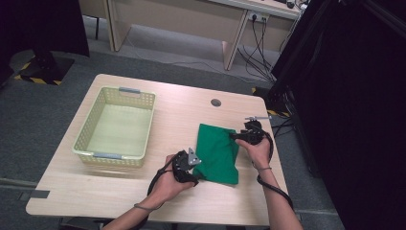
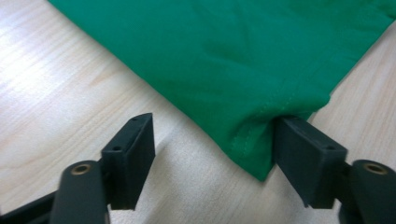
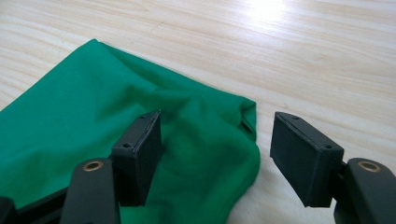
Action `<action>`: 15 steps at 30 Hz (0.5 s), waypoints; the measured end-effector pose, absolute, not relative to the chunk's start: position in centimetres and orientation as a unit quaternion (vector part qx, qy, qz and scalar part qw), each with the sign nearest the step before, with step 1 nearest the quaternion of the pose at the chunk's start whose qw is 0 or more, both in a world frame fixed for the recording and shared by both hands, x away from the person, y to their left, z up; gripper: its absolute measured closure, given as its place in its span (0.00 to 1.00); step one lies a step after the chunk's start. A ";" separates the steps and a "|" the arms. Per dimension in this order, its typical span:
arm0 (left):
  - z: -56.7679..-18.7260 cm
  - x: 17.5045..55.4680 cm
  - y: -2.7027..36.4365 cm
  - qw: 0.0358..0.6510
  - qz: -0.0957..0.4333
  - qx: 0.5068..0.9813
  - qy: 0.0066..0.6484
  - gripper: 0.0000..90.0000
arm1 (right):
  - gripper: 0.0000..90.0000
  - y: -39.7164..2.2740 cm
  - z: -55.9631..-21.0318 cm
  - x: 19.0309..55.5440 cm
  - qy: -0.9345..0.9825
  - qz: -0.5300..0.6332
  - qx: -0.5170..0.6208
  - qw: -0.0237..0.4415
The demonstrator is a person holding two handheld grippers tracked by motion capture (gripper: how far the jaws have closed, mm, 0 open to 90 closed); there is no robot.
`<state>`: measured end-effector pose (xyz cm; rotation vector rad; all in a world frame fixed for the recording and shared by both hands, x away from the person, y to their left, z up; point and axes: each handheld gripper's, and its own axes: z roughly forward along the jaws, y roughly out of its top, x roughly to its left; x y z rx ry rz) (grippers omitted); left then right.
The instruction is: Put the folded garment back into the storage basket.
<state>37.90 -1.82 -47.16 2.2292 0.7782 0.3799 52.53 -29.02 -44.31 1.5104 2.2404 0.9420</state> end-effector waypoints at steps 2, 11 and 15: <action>-47.2 38.0 -1.8 0.366 0.145 0.867 0.304 0.37 | 0.38 -28.9 -44.7 53.0 0.777 0.324 0.522 0.135; -47.0 38.3 -2.0 0.365 0.140 0.871 0.298 0.50 | 0.47 -28.7 -45.9 53.7 0.784 0.326 0.515 0.115; -47.0 38.4 -2.0 0.365 0.138 0.872 0.296 0.54 | 0.54 -28.9 -46.2 53.4 0.785 0.338 0.503 0.127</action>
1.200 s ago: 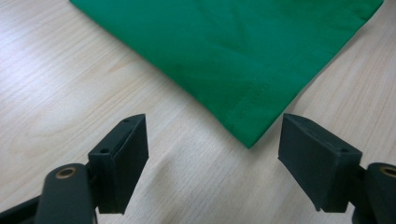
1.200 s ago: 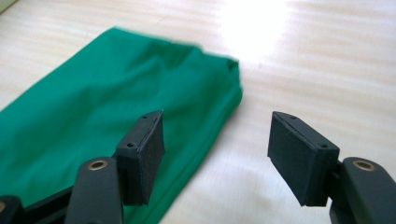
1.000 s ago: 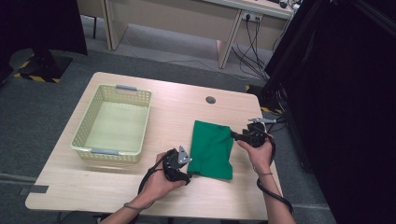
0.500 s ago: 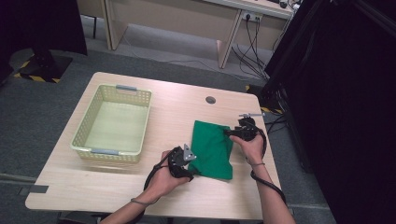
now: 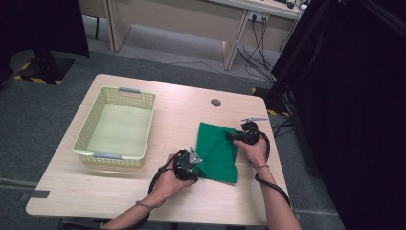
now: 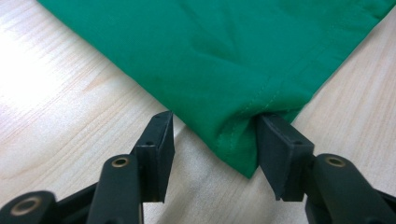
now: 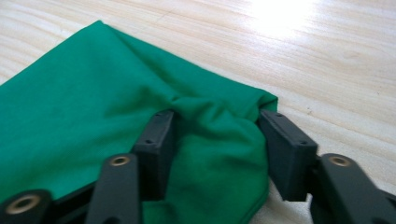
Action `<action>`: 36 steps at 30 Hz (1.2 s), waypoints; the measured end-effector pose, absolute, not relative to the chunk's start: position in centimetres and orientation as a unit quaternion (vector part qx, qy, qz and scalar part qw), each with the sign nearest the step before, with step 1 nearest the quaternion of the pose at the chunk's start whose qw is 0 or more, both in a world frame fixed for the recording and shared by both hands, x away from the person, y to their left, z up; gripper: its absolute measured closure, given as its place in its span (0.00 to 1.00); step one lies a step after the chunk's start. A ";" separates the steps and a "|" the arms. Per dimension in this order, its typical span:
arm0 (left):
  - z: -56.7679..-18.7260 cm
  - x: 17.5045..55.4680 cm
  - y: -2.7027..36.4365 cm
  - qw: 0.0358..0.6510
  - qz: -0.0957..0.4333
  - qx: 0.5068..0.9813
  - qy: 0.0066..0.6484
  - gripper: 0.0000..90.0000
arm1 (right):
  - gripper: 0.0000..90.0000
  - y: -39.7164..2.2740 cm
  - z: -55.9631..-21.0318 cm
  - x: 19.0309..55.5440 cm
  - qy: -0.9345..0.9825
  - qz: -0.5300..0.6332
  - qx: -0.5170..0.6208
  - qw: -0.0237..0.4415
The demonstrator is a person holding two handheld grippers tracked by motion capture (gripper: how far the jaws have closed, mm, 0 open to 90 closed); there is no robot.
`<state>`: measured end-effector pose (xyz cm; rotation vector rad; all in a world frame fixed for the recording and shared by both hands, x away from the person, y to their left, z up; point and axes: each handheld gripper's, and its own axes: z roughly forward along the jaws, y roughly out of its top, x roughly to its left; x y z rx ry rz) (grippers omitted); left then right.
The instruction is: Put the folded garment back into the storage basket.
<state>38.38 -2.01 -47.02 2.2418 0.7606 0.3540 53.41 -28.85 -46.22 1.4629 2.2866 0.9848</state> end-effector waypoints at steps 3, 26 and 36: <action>-47.0 38.5 -2.0 0.367 0.133 0.871 0.298 0.56 | 0.59 -28.9 -46.4 53.2 0.788 0.345 0.493 0.129; -47.1 38.9 -2.0 0.378 0.116 0.865 0.309 0.68 | 0.76 -28.8 -46.6 53.8 0.779 0.359 0.500 0.119; -47.1 38.7 -1.7 0.392 0.121 0.854 0.320 0.93 | 0.84 -28.4 -46.1 53.3 0.769 0.354 0.524 0.097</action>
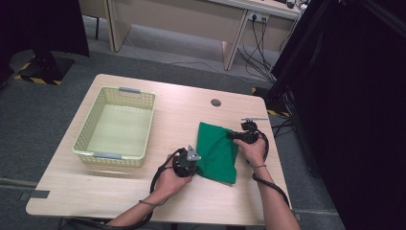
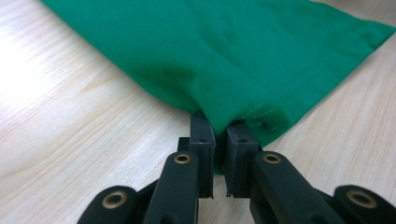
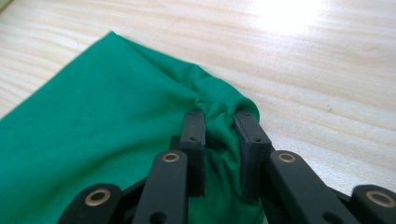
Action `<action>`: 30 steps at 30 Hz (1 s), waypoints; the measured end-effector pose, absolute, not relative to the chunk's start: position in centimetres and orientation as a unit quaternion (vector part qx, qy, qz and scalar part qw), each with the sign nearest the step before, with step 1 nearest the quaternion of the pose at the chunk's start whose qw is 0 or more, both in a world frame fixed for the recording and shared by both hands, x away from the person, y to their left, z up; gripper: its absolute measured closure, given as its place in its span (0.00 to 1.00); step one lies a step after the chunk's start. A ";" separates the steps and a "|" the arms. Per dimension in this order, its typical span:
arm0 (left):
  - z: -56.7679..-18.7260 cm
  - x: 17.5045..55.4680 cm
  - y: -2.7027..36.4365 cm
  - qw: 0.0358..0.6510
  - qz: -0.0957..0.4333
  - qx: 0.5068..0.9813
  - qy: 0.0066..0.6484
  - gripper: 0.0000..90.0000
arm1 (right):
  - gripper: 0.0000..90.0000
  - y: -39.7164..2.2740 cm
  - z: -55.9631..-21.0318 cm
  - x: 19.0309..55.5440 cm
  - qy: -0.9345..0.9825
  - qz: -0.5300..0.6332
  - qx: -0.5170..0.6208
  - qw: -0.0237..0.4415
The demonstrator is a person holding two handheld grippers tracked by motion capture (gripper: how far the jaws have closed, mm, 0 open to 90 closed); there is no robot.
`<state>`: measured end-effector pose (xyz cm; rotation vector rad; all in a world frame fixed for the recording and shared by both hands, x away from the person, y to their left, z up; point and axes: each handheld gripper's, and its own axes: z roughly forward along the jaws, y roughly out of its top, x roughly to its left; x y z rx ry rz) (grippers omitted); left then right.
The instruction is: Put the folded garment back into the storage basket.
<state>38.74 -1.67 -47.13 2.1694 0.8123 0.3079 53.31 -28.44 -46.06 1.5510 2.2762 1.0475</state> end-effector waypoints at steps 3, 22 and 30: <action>-46.8 38.6 -1.3 0.400 0.123 0.848 0.326 0.94 | 0.85 -28.3 -45.6 53.0 0.766 0.356 0.524 0.105; -43.9 37.4 1.9 0.429 0.148 0.823 0.341 0.94 | 0.85 -25.1 -41.2 53.1 0.770 0.379 0.499 0.117; -43.4 37.1 3.2 0.429 0.157 0.819 0.348 0.94 | 0.85 -23.5 -40.6 53.4 0.775 0.381 0.491 0.116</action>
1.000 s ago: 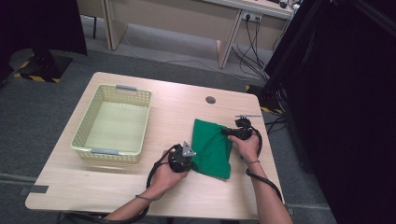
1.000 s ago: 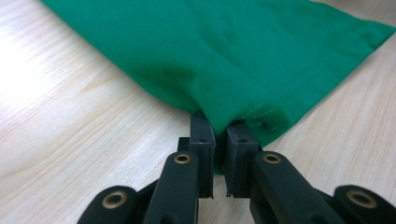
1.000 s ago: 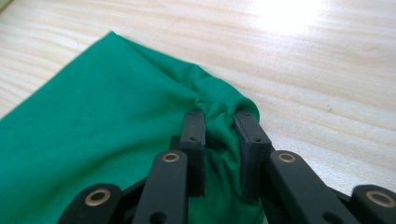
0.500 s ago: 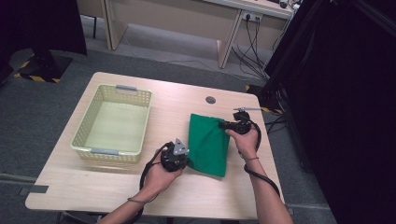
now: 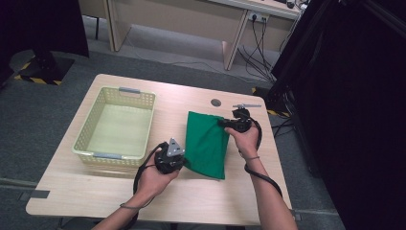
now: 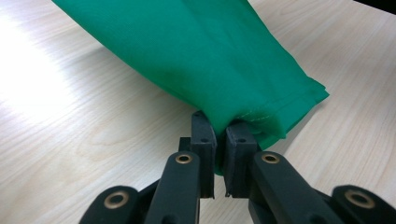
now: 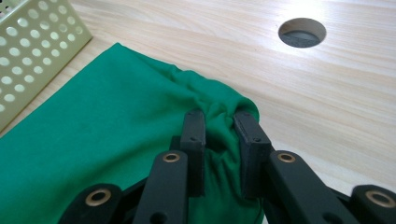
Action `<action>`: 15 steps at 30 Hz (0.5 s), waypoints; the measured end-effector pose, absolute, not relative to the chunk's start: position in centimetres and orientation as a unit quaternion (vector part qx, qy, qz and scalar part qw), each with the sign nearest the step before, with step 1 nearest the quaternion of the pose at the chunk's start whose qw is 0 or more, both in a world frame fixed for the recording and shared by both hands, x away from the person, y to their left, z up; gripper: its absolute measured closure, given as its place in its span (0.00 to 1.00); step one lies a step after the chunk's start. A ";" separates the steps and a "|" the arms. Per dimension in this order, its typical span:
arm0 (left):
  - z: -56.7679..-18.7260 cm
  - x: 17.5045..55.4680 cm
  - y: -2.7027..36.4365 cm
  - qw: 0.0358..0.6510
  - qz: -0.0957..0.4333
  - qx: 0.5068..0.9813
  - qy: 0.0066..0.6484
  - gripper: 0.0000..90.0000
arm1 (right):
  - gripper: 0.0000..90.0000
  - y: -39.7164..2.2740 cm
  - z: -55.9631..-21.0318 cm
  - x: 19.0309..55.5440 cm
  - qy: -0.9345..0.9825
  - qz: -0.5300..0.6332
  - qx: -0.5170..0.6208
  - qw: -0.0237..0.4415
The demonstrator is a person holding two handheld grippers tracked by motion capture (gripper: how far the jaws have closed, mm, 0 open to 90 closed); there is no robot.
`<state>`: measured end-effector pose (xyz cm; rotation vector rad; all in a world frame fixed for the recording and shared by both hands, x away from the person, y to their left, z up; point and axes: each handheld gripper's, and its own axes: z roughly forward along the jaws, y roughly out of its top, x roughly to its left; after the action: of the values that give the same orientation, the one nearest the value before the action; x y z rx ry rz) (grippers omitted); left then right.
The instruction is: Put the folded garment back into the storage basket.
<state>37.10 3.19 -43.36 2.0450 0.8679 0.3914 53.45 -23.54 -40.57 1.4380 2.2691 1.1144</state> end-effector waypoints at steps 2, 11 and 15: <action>-43.2 37.0 3.4 0.429 0.158 0.817 0.350 0.94 | 0.85 -23.1 -40.5 53.6 0.776 0.380 0.489 0.116; -42.6 36.8 4.5 0.425 0.169 0.816 0.354 0.94 | 0.85 -21.9 -40.1 53.8 0.779 0.384 0.481 0.115; -42.4 36.7 4.9 0.424 0.175 0.813 0.358 0.94 | 0.85 -21.2 -39.7 54.0 0.781 0.385 0.477 0.117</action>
<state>36.71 4.88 -42.36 2.0343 0.8949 0.4365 53.97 -21.20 -39.66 1.3961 2.2871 1.1274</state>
